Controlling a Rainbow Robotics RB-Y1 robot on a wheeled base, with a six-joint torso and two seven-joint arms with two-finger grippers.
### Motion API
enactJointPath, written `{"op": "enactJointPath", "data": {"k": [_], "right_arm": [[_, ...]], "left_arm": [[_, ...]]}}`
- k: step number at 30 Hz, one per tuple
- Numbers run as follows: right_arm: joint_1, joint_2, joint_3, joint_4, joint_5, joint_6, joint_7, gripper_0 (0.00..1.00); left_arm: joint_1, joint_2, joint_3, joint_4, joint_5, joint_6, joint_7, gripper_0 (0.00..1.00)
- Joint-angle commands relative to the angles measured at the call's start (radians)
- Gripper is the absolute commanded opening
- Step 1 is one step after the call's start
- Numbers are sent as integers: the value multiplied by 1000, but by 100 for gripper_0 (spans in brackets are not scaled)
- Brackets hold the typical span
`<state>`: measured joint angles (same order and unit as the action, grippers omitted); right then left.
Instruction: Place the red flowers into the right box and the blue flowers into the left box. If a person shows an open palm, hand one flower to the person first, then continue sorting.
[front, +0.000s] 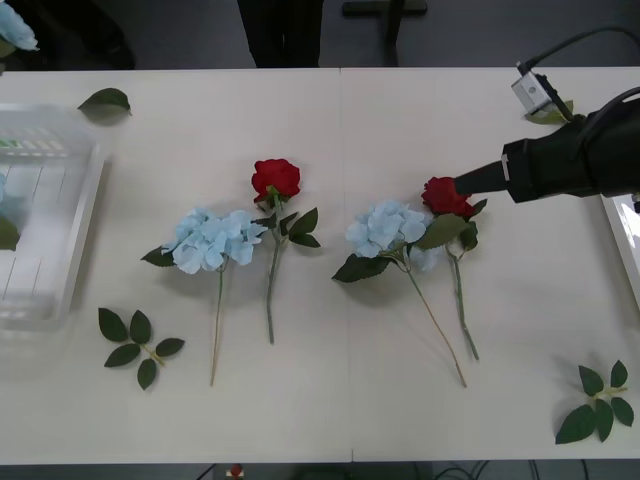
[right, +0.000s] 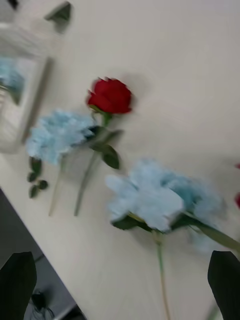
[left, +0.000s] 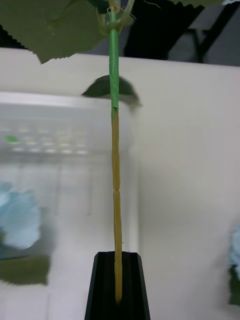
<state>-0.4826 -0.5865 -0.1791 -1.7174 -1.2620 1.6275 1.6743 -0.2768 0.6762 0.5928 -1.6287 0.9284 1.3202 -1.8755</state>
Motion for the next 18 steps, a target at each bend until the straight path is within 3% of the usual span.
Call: {"op": "enactJointPath", "data": {"k": [1, 7, 18], "right_arm": [[-37, -18, 20, -48, 151, 64, -110, 100], [-37, -21, 109, -68, 355, 95, -206, 100], [-34, 30, 297, -51, 674, 68, -243, 100]], "left_arm": [[33, 82, 25, 79, -69, -65, 26, 0], [87, 109, -27, 204, -99, -227, 15, 0], [85, 109, -177, 421, -91, -477, 10, 0]]}}
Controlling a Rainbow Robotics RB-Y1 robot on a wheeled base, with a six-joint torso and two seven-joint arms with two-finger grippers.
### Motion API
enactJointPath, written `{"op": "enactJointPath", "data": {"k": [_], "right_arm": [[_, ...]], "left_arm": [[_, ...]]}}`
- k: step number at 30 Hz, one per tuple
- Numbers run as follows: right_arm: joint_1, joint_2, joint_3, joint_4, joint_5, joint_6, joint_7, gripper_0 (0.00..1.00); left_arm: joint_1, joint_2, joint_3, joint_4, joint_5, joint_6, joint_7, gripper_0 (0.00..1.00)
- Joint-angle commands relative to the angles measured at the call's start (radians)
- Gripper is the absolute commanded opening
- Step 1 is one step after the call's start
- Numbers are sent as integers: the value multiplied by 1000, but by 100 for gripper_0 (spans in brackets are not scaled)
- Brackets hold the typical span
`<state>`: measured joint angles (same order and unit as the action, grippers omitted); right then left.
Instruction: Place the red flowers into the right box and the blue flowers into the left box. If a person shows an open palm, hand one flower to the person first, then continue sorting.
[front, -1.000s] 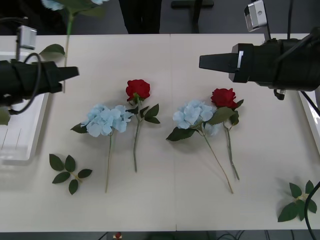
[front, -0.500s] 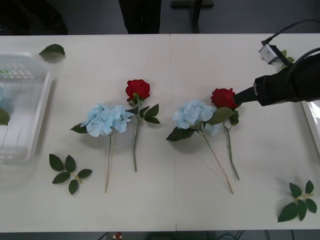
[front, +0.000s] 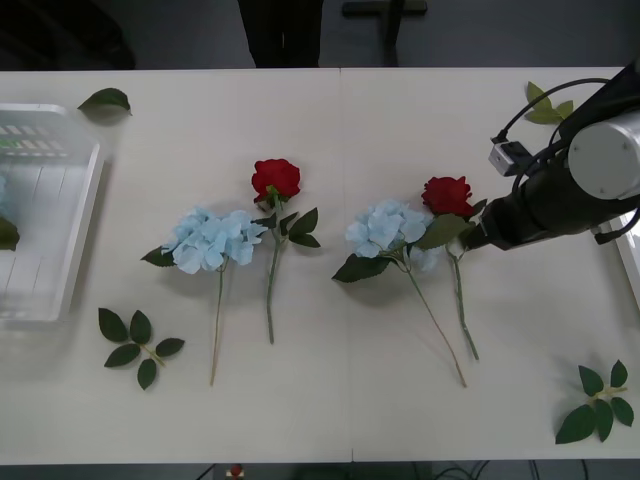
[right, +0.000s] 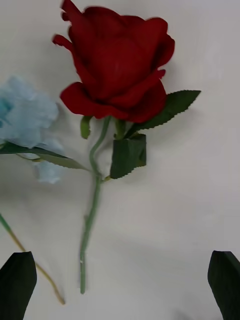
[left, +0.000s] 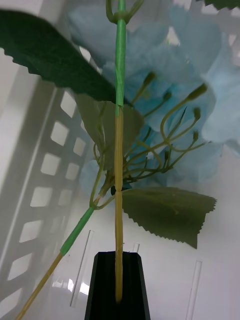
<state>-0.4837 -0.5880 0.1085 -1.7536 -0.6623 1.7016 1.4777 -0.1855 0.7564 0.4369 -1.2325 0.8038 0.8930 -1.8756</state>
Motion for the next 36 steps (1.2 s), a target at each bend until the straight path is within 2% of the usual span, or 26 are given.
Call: {"op": "enactJointPath", "data": {"k": [1, 2, 4, 6, 7, 8, 10, 12, 19, 26, 31, 36], "right_arm": [[-32, 37, 20, -12, 99, -8, -47, 100], [-32, 45, 36, -4, 132, -14, -48, 100], [-30, 59, 59, 16, 170, -31, -50, 100], [-30, 73, 74, 43, 191, -59, -53, 100], [-30, 82, 82, 65, 202, -83, -53, 100], [-30, 91, 94, 83, 213, -111, -54, 100], [-30, 105, 111, 112, 231, -158, -59, 100], [-30, 116, 120, 137, 237, -188, -62, 100], [-30, 155, 146, 217, 280, -284, -71, 100], [-12, 162, 151, 246, 277, -330, -77, 100], [0, 162, 151, 246, 274, -335, -80, 100], [16, 160, 151, 246, 271, -342, -88, 100]], "left_arm": [[-6, 29, -27, 25, 35, -48, 10, 0], [-6, 29, -32, 24, 40, -49, 10, 7], [-6, 29, -40, 25, 61, -48, 10, 44], [-6, 29, -41, 24, 81, -31, 10, 65], [-6, 29, -38, 21, 91, -19, 7, 81], [-6, 29, -32, 10, 92, 4, 7, 93], [-6, 32, -7, -19, 92, 69, 3, 100], [-6, 35, 16, -44, 91, 130, 1, 100], [-5, 57, 155, -229, 87, 477, 7, 100], [-19, 92, 184, -429, 150, 696, 70, 100], [-35, 81, 80, -536, 272, 646, 220, 100], [-51, 8, -86, -680, 199, 509, 477, 100]]}}
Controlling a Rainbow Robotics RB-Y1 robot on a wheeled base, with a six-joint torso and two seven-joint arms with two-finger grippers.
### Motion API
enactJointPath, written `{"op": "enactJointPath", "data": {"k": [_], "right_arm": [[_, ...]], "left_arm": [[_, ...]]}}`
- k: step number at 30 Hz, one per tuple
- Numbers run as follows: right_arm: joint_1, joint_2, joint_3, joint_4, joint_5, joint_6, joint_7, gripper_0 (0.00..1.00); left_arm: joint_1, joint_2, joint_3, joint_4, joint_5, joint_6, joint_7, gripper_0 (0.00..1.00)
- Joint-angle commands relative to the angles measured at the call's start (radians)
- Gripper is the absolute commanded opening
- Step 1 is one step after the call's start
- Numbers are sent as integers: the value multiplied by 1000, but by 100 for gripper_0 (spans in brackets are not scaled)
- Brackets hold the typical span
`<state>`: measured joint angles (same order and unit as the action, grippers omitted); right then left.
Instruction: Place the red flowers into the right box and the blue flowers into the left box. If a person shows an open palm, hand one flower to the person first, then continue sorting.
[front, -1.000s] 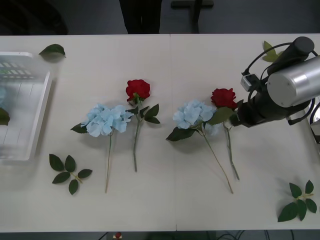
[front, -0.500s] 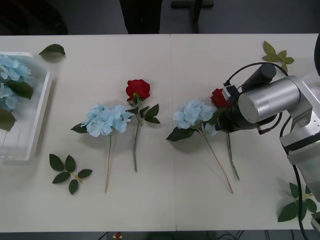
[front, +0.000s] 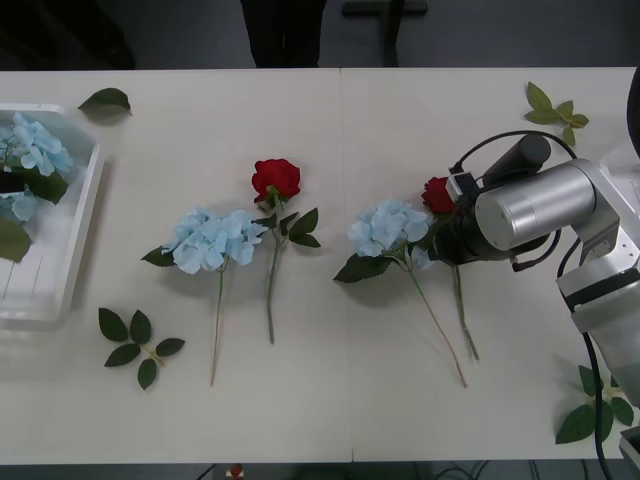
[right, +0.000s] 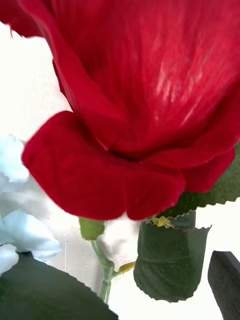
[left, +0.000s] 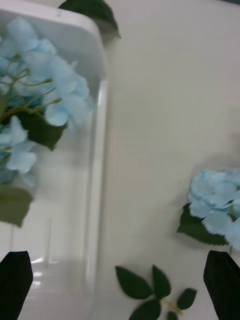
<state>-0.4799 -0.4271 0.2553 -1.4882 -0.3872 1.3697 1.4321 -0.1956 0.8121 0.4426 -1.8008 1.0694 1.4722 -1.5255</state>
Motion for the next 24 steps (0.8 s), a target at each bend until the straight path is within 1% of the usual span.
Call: {"op": "enactJointPath", "data": {"k": [1, 8, 11, 13, 16, 20, 23, 24], "right_arm": [[14, 1, 4, -20, -6, -12, -44, 100], [34, -1, 4, -20, -12, -27, -58, 100], [35, 1, 4, -20, -15, -27, -64, 100], [41, 1, 4, -20, -16, -29, -70, 100], [47, 1, 4, -20, -18, -35, -74, 100], [53, 1, 4, -20, -21, -40, -81, 100], [57, 1, 4, -18, -24, -41, -84, 100], [57, 1, 4, -20, -24, -41, -85, 100]], "left_arm": [[-44, -65, -117, -134, -98, -82, 160, 100], [-28, -205, -271, -262, -312, -78, 343, 100], [5, -268, -341, -322, -417, -73, 404, 100], [48, -309, -397, -367, -505, -78, 427, 100], [110, -340, -460, -408, -583, -104, 429, 100], [174, -358, -573, -417, -704, -174, 432, 100], [216, -364, -687, -399, -890, -248, 439, 100], [219, -367, -708, -387, -918, -260, 441, 100]]}}
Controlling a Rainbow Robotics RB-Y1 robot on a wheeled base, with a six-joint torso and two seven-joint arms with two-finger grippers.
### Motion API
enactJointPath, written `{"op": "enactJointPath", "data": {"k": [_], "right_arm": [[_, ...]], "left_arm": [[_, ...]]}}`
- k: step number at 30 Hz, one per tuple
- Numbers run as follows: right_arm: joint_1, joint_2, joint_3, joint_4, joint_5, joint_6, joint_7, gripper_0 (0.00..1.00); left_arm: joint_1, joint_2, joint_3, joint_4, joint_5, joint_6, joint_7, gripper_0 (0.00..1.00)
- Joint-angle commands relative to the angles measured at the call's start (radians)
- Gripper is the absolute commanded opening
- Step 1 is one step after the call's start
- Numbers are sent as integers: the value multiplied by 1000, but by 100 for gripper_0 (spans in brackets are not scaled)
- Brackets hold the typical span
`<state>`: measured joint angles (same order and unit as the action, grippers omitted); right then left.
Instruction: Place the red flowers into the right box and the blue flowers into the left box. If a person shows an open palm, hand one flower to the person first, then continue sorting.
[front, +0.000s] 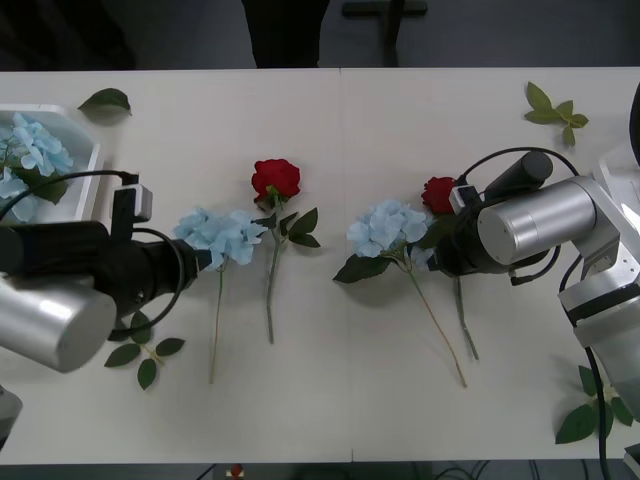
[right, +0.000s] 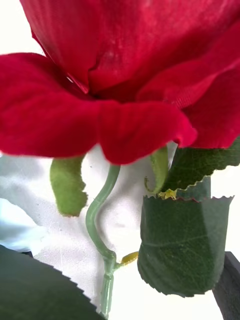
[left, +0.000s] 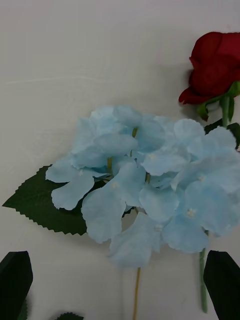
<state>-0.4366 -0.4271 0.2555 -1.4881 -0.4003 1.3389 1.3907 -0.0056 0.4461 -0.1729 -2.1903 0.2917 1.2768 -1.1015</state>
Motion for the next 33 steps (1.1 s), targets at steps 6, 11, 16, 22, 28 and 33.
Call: {"op": "enactJointPath", "data": {"k": [6, 11, 16, 22, 28, 33], "right_arm": [[24, 1, 4, -18, -15, -23, -47, 100], [27, 1, 4, -20, -21, -29, -50, 100], [32, 1, 5, -20, -25, -35, -53, 100], [39, 1, 11, -20, -25, -50, -53, 18], [42, 1, 15, -18, -25, -55, -55, 0], [41, -2, 15, -20, -21, -55, -55, 0]], "left_arm": [[-1, -29, -143, 103, -206, -135, 14, 100], [-77, -90, -180, 238, -299, -157, 8, 100], [-125, -124, -180, 340, -338, -198, 8, 100], [-172, -130, -180, 414, -342, -215, 5, 100], [-175, -129, -180, 437, -350, -215, -8, 60], [-177, -129, -180, 442, -352, -215, -12, 0]]}}
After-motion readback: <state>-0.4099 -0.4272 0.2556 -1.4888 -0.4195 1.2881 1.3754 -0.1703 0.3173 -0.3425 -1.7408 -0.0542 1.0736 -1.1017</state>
